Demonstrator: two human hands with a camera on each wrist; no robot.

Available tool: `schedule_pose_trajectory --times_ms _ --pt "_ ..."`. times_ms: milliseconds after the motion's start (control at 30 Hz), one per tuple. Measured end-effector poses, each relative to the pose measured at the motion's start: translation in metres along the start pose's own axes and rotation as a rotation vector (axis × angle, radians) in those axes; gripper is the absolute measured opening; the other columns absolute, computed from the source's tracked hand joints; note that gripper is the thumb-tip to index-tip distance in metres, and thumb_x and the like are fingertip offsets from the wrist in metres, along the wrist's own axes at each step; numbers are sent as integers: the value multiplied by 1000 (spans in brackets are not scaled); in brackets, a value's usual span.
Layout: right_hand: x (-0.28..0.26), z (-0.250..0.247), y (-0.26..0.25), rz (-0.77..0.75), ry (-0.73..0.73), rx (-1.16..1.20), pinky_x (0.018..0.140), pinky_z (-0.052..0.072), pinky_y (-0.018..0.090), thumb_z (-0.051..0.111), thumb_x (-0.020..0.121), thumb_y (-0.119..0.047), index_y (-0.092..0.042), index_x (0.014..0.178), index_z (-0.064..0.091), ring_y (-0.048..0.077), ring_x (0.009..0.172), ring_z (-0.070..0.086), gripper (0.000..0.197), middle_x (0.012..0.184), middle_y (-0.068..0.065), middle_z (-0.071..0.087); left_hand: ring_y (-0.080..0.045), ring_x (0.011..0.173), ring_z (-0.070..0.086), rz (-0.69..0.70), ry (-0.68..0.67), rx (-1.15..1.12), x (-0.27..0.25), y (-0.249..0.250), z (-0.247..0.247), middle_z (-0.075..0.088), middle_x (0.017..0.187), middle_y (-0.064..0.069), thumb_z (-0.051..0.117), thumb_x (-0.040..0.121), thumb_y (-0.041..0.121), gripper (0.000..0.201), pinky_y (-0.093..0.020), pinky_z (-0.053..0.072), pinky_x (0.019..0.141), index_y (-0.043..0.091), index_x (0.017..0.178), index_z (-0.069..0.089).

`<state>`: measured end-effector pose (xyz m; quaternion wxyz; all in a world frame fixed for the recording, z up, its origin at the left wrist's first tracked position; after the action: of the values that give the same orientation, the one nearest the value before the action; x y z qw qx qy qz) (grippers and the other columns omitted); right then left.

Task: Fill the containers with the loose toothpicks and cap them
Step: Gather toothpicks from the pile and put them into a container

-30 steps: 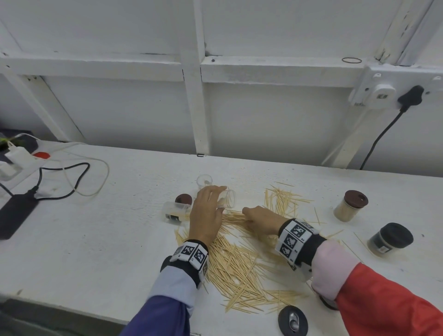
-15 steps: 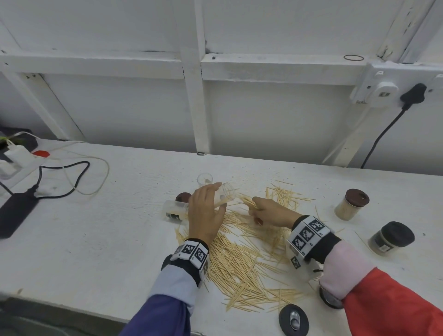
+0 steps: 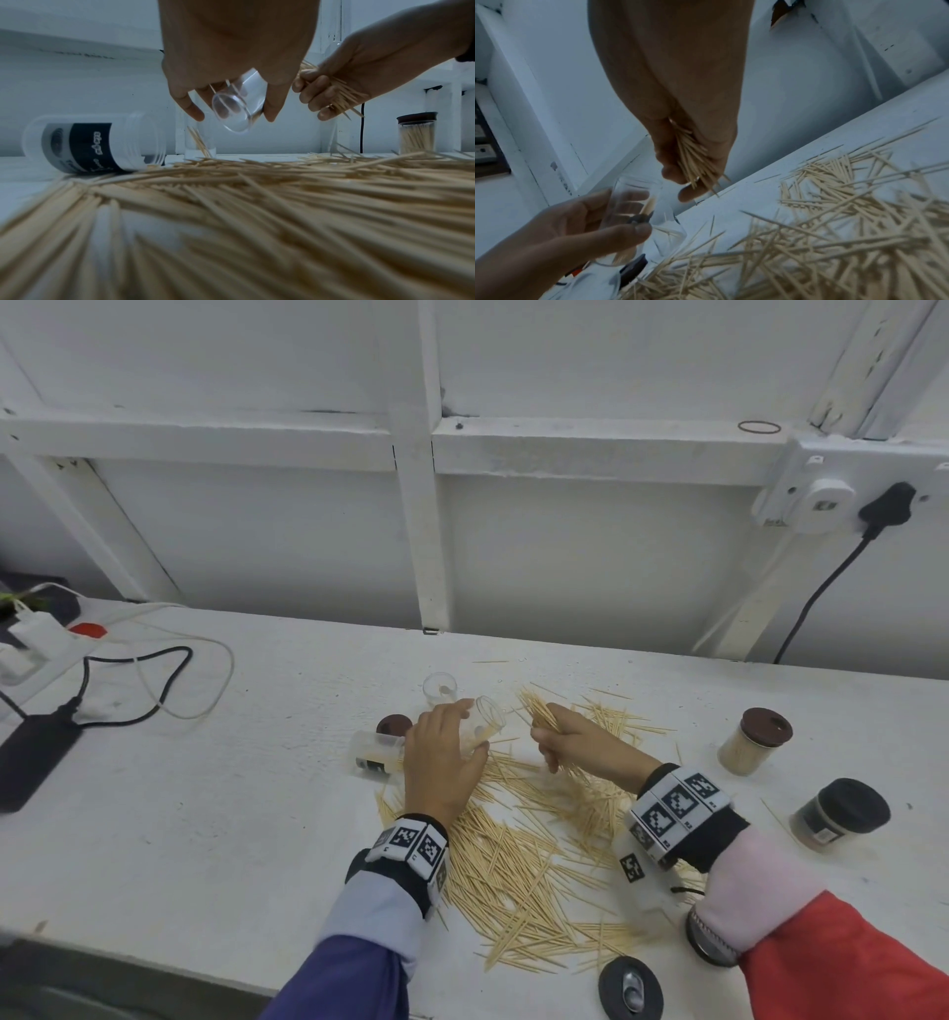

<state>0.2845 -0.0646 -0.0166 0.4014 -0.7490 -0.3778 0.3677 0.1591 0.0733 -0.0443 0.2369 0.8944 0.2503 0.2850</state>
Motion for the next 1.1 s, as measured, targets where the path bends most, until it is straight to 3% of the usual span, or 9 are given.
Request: schedule_pose_trajectory --times_ms 100,267,400,567,733,867,1100 --pt "2 0 -1 8 44 97 68 49 25 47 102 -19 -8 101 45 11 65 50 10 75 0 49 -19 104 52 -12 -23 -11 0 0 1 61 113 4 73 79 24 52 -28 31 87 17 127 55" --pt "7 -4 -5 -17 142 232 72 52 29 45 103 -23 -11 100 46 13 67 52 11 78 1 51 -16 104 51 -21 -49 -23 0 -1 3 60 113 5 72 80 26 54 -26 29 84 17 129 54" --pt "12 -10 -12 -95 200 378 67 49 31 43 104 -21 -17 95 45 12 62 50 10 75 0 48 -13 103 50 -11 -91 -51 0 1 4 59 113 7 72 80 28 54 -26 32 85 18 130 52" --pt "15 -14 -23 -188 282 593 62 46 29 41 104 -19 -13 88 40 13 59 46 18 67 -3 44 -9 98 47 46 -175 -87 -2 4 11 54 108 13 73 80 29 55 -30 41 86 19 130 52" --pt "18 -5 -32 -249 349 757 66 45 32 39 105 -18 -12 88 40 13 58 46 18 65 -3 44 -5 94 48 81 -265 -127 -3 9 14 52 104 16 75 78 32 54 -28 43 84 21 127 53" --pt "18 10 -35 -279 421 766 82 49 41 38 105 -20 -11 96 42 16 63 54 13 69 -1 47 -1 94 49 41 -307 -183 -4 13 15 54 105 15 75 77 37 55 -25 45 84 24 126 52" --pt "16 26 -34 -269 481 694 80 51 37 38 105 -27 -11 100 44 22 79 63 17 72 1 55 -3 95 51 -13 -339 -246 -6 18 9 52 103 17 76 79 41 54 -23 45 81 23 122 50"
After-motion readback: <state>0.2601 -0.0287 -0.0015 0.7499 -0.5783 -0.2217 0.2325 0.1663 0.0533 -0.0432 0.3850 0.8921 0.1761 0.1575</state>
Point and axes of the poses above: each hand's wrist, its own x-axis towards the middle knuckle, its own z-axis out of the palm, y = z × x, the point moved 4 cm from there along x, towards the middle knuckle
